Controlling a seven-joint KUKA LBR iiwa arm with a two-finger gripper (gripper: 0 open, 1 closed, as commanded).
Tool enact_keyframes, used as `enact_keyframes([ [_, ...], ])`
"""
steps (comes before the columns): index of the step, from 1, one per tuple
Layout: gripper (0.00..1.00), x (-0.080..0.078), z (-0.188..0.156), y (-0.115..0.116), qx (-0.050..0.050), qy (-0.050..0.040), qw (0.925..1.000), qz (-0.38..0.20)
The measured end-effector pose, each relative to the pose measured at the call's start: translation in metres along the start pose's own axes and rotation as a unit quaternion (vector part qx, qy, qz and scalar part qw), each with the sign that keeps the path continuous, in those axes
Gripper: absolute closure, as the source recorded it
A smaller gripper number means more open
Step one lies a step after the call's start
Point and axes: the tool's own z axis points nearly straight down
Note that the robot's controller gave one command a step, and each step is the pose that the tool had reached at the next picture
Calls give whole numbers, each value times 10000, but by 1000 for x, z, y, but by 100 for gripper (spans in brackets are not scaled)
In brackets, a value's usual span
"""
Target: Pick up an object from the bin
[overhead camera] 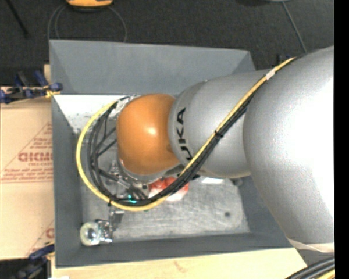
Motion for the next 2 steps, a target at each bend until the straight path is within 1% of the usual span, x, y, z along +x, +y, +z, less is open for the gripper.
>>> enact_keyframes([
  [1, 0, -41, 71, -94, -15, -57, 9979, -639],
  [2, 0, -61, 41, -177, 17, -59, 9999, -106],
])
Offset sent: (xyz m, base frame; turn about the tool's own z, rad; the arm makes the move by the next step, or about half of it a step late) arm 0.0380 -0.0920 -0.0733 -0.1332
